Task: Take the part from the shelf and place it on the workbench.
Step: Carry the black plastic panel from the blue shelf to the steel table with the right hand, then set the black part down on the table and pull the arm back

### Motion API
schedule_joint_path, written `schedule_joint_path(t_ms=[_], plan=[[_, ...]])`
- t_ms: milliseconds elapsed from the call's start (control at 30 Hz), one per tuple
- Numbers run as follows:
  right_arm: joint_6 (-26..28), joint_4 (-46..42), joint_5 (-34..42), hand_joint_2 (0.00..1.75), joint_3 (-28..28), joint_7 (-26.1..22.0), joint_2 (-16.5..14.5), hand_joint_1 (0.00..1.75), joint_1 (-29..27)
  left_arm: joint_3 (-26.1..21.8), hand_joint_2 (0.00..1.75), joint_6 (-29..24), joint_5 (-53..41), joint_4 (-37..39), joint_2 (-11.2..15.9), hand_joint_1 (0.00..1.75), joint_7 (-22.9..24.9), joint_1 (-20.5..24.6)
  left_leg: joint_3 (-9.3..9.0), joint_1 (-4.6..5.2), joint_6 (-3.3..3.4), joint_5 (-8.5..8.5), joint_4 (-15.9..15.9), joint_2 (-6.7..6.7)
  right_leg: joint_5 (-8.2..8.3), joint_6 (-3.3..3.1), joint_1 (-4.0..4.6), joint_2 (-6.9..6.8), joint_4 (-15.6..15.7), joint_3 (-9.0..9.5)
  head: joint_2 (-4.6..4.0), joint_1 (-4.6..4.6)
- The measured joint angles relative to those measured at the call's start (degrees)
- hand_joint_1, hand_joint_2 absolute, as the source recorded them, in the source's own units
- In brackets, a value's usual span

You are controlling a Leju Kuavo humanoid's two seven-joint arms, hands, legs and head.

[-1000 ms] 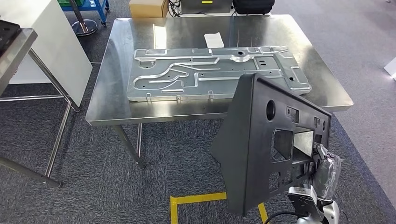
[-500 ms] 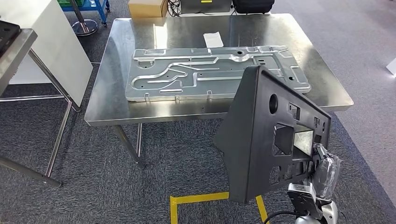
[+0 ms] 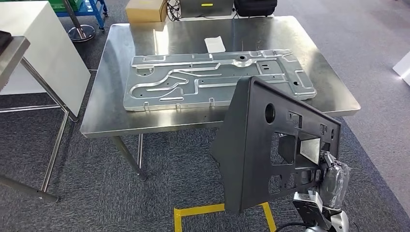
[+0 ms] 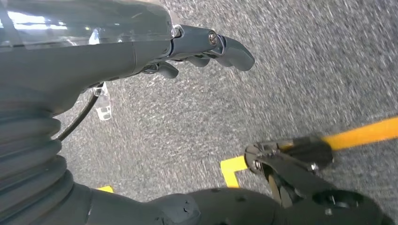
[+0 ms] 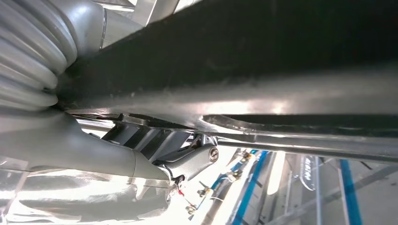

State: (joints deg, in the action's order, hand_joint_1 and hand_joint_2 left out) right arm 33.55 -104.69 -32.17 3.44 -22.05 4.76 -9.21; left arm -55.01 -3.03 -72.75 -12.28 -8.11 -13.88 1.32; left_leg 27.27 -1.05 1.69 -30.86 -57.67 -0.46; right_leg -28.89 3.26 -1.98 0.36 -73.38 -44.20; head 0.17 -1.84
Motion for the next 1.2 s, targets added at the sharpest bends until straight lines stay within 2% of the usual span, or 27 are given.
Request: schedule_joint_path(t_ms=[67, 100, 167, 233, 267, 333, 367, 400, 433, 467, 500, 533, 567, 633, 667, 700, 767, 833, 867, 900, 967, 1000, 1033, 1067, 1100, 1167, 1200], plan=[[0.0, 0.1, 0.0, 1.75, 0.0, 0.0, 0.0, 1.75, -0.1, -0.2, 1.75, 0.3, 0.1, 0.0, 0.0, 0.00, 0.0, -0.1, -1.79, -0.65, -1.04, -1.40, 0.0, 0.28, 4.33, 0.68, -0.60, -0.71, 7.1, 2.45, -0.01, -0.13], [0.0, 0.2, 0.0, 1.75, 0.0, 0.0, 0.0, 1.75, 0.0, -0.3, 1.75, 0.4, 0.1, 0.0, 0.0, 0.00, 0.0, 0.0, -2.61, -0.89, -1.58, -2.06, 0.1, 0.38, 5.66, 0.70, -0.58, -1.10, 10.3, 3.55, 0.00, -0.32], [0.0, 0.4, -0.1, 1.75, 0.1, 0.0, 0.0, 1.75, -0.1, -0.5, 1.75, 0.4, 0.2, 0.0, 0.1, 0.00, 0.0, 0.2, -3.88, -0.88, -2.75, -2.76, 0.9, 0.65, 6.59, -0.34, -0.18, -1.38, 13.3, 4.50, 0.00, -0.62], [0.0, 0.5, -0.1, 1.75, 0.1, 0.0, 0.0, 1.75, -0.2, -0.7, 1.75, 0.4, 0.3, 0.0, 0.1, 0.00, 0.0, 0.4, -4.45, -0.81, -3.80, -1.61, 0.5, 0.80, 5.28, -2.08, 0.12, -0.89, 13.6, 5.48, -0.01, -0.52], [0.0, 0.5, -0.1, 1.75, 0.1, 0.0, 0.0, 1.75, -0.2, -0.8, 1.75, 0.4, 0.4, 0.0, 0.1, 0.00, 0.0, 0.4, -3.87, -0.91, -4.10, -0.30, -1.6, 0.80, 4.68, -2.75, 0.09, -0.68, 14.0, 6.51, -0.01, -0.37], [0.1, 0.5, -0.2, 1.75, 0.1, 0.0, 0.0, 1.75, -0.2, -1.0, 1.75, 0.4, 0.6, 0.0, 0.1, 0.00, 0.0, 0.6, 0.47, -0.98, -4.09, 1.68, -8.9, 0.73, 3.27, -3.81, 0.36, -0.52, 14.7, 9.21, 0.00, 0.22], [0.1, 0.5, -0.3, 1.75, 0.1, 0.0, 0.0, 1.75, -0.3, -1.1, 1.75, 0.4, 0.7, 0.0, 0.1, 0.00, 0.0, 0.6, 3.41, -0.90, -3.90, 1.28, -12.8, 0.70, 2.40, -4.25, 0.59, -0.50, 15.2, 10.65, 0.00, 0.44], [0.1, 0.5, -0.3, 1.75, 0.1, 0.0, 0.0, 1.75, -0.2, -1.2, 1.75, 0.4, 0.7, 0.0, 0.1, 0.00, 0.0, 0.6, 6.32, -0.68, -3.67, -0.52, -15.5, 0.69, 1.52, -4.57, 0.90, -0.40, 15.6, 12.12, 0.00, 0.59], [0.0, 0.5, -0.3, 1.75, 0.1, 0.0, 0.0, 1.75, -0.3, -1.4, 1.75, 0.4, 0.6, 0.0, 0.1, 0.00, 0.0, 0.4, 8.85, -0.43, -3.36, -3.20, -16.9, 0.69, 0.59, -4.87, 1.24, -0.24, 16.0, 13.65, 0.00, 0.68], [0.0, 0.5, -0.3, 1.75, 0.1, 0.0, 0.0, 1.75, -0.3, -1.5, 1.75, 0.4, 0.6, 0.0, 0.1, 0.00, 0.0, 0.3, 10.88, -0.11, -2.94, -5.88, -17.0, 0.67, -0.38, -5.08, 1.59, 0.00, 16.3, 15.26, 0.00, 0.82], [0.0, 0.5, -0.4, 1.75, 0.1, 0.0, 0.0, 1.75, -0.3, -1.6, 1.75, 0.5, 0.6, 0.0, 0.1, 0.00, 0.0, 0.0, 12.50, 0.22, -2.35, -7.56, -15.8, 0.62, -1.42, -5.29, 2.00, 0.25, 16.7, 16.95, 0.00, 0.93], [0.0, 0.5, -0.4, 1.75, 0.1, 0.0, 0.0, 1.75, -0.4, -1.8, 1.75, 0.5, 0.6, 0.0, 0.1, 0.00, -0.1, -0.2, 13.69, 0.60, -1.57, -7.14, -13.6, 0.53, -2.48, -5.43, 2.43, 0.46, 17.0, 18.66, 0.00, 1.05], [0.0, 0.5, -0.4, 1.75, 0.1, 0.1, 0.0, 1.75, -0.5, -2.0, 1.75, 0.6, 0.7, 0.0, 0.2, 0.00, -0.1, -0.4, 14.54, 1.11, -0.57, -3.68, -10.5, 0.32, -3.57, -5.58, 2.64, 0.63, 17.2, 20.16, -0.01, 1.06], [0.0, 0.6, -0.6, 1.75, 0.1, 0.1, 0.0, 1.75, -0.8, -2.4, 1.75, 0.6, 0.7, 0.0, 0.4, 0.00, -0.2, -0.8, 15.11, 2.44, 0.95, 7.13, -4.4, -0.61, -5.92, -5.43, 3.00, 1.19, 17.2, 22.65, -0.01, 0.62], [0.0, 0.7, -0.8, 1.75, 0.1, 0.2, -0.1, 1.75, -0.9, -2.5, 1.75, 0.6, 0.8, 0.0, 0.5, 0.00, -0.2, -0.9, 14.87, 3.01, 1.21, 10.98, -2.9, -1.02, -7.01, -5.26, 2.90, 1.49, 17.2, 23.70, -0.01, 0.44], [0.0, 0.7, -1.0, 1.75, 0.1, 0.2, -0.1, 1.75, -1.0, -2.6, 1.75, 0.5, 0.8, 0.0, 0.6, 0.00, -0.2, -0.8, 14.36, 3.41, 1.22, 12.34, -2.3, -1.27, -7.52, -4.98, 2.92, 1.74, 16.7, 24.44, 0.00, 0.30], [0.0, 0.6, -1.2, 1.75, 0.1, 0.2, -0.1, 1.75, -1.1, -2.6, 1.75, 0.5, 0.8, 0.0, 0.5, 0.00, -0.2, -0.3, 12.86, 3.49, 1.52, 11.39, -2.2, -1.12, -5.83, -4.44, 2.63, 1.66, 12.7, 23.19, 0.00, 0.56], [0.0, 0.5, -1.4, 1.75, 0.1, 0.3, -0.1, 1.75, -1.1, -2.7, 1.75, 0.5, 0.9, 0.0, 0.5, 0.00, -0.5, 0.4, 11.28, 3.08, 2.17, 10.56, -1.2, -0.93, -3.49, -3.69, 2.46, 1.03, 5.0, 18.30, 0.00, 0.55], [0.0, 0.5, -1.5, 1.75, 0.1, 0.4, -0.1, 1.75, -1.2, -2.8, 1.75, 0.4, 1.1, 0.0, 0.5, 0.00, -0.6, 0.5, 10.54, 2.82, 2.27, 10.03, -0.8, -0.89, -4.12, -3.29, 2.25, 0.69, 1.8, 15.76, 0.00, 0.47], [-0.1, 0.5, -1.7, 1.75, 0.0, 0.6, -0.1, 1.75, -1.2, -2.9, 1.75, 0.4, 1.2, 0.0, 0.5, 0.00, -0.8, 0.5, 9.77, 2.55, 2.23, 9.41, -0.6, -0.88, -6.20, -2.81, 1.97, 0.46, 0.0, 13.55, 0.00, 0.41], [-0.5, 0.7, -2.4, 1.75, -0.1, 1.4, 0.0, 1.75, -1.2, -3.2, 1.75, 0.5, 1.3, 0.0, 0.5, 0.00, -1.0, 0.5, 8.17, 2.04, 1.70, 8.00, -0.4, -0.94, -11.46, -1.87, 1.21, 0.25, -0.4, 10.55, 0.00, 0.41], [-1.0, 0.9, -2.9, 1.75, -0.1, 2.0, 0.0, 1.75, -1.1, -3.4, 1.75, 0.6, 1.3, 0.0, 0.5, 0.00, -1.1, 0.5, 7.34, 1.76, 1.39, 7.26, -0.5, -0.97, -12.74, -1.47, 0.86, 0.15, 0.7, 9.75, 0.00, 0.41], [-1.5, 1.1, -3.6, 1.75, -0.2, 2.7, 0.1, 1.75, -0.9, -3.6, 1.75, 0.6, 1.3, 0.0, 0.5, 0.00, -1.2, 0.5, 6.45, 1.47, 1.05, 6.50, -0.6, -1.00, -11.93, -1.07, 0.55, 0.06, 2.8, 9.46, 0.00, 0.40], [-2.1, 1.4, -4.6, 1.75, -0.2, 3.7, 0.2, 1.75, -0.6, -3.7, 1.75, 0.7, 1.3, 0.0, 0.4, 0.00, -1.3, 0.5, 5.57, 1.19, 0.69, 5.74, -0.7, -1.00, -9.04, -0.69, 0.26, 0.00, 5.9, 9.56, 0.00, 0.39], [-2.8, 1.8, -6.0, 1.75, -0.1, 4.8, 0.3, 1.75, -0.1, -3.8, 1.75, 0.7, 1.3, 0.0, 0.4, 0.00, -1.3, 0.4, 4.72, 1.02, 0.28, 5.02, -0.9, -1.00, -4.82, -0.43, 0.05, -0.15, 9.1, 9.71, 0.00, 0.33], [-5.2, 3.4, -10.6, 1.75, 0.3, 8.3, 0.9, 1.75, 1.9, -3.9, 1.75, 0.9, 0.8, 0.0, 0.4, 0.00, -1.4, 0.5, 4.08, 0.91, -0.58, 3.92, -1.1, -0.95, 1.18, -0.88, 0.14, -0.30, 13.1, 9.92, 0.00, 0.20], [-7.1, 4.8, -13.9, 1.75, 0.9, 10.7, 1.3, 1.75, 3.7, -4.0, 1.75, 1.0, 0.4, 0.0, 0.4, 0.00, -1.4, 0.6, 4.13, 0.99, -1.03, 3.65, -1.3, -0.81, 2.34, -1.43, 0.21, -0.23, 13.6, 9.81, 0.00, 0.16]])
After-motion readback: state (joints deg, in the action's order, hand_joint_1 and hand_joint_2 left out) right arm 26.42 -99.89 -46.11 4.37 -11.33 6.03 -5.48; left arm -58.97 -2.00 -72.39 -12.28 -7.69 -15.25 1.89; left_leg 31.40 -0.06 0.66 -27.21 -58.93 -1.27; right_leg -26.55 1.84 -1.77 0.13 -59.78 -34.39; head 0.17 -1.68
